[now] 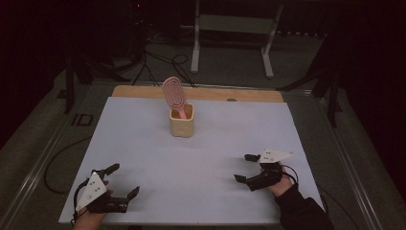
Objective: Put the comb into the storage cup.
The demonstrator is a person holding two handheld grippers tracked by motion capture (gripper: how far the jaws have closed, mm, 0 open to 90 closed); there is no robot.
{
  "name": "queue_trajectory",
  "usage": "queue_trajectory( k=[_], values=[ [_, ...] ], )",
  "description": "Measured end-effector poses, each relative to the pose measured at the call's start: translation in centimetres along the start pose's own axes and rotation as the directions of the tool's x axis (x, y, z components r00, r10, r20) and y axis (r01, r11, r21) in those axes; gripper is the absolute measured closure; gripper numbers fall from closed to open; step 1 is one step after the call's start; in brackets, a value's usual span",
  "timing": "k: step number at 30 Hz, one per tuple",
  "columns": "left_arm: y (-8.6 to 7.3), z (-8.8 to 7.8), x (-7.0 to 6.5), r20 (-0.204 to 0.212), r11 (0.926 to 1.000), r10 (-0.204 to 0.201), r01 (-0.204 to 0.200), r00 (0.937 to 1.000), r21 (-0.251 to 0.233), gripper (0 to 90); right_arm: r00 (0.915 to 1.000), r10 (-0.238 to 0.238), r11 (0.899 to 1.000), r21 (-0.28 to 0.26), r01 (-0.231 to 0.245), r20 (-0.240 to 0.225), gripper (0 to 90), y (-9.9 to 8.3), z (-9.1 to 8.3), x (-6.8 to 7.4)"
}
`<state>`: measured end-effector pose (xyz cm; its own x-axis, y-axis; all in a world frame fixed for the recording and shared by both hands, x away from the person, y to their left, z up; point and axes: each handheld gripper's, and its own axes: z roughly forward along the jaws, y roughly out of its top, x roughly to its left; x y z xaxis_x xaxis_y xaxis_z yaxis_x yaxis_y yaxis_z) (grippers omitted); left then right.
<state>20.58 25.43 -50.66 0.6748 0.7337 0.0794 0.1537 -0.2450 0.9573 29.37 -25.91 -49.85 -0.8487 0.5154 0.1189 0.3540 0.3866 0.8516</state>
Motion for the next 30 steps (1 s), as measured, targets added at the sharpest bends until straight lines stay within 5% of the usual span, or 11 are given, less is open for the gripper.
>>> queue_trajectory(
  k=[17,30],
  values=[
    [0.0,0.0,0.0,-0.001,1.0000,0.000,0.000,1.0000,0.000,0.0,0.9964,0.028,0.999,0.016,-0.030,0.081,8.0,-2.9,-2.4,0.5],
    [0.0,0.0,-0.1,0.003,1.0000,0.007,-0.007,1.0000,0.005,0.0,0.9915,0.032,0.999,0.033,-0.036,0.126,8.1,-3.7,-2.6,0.3]
  ],
)
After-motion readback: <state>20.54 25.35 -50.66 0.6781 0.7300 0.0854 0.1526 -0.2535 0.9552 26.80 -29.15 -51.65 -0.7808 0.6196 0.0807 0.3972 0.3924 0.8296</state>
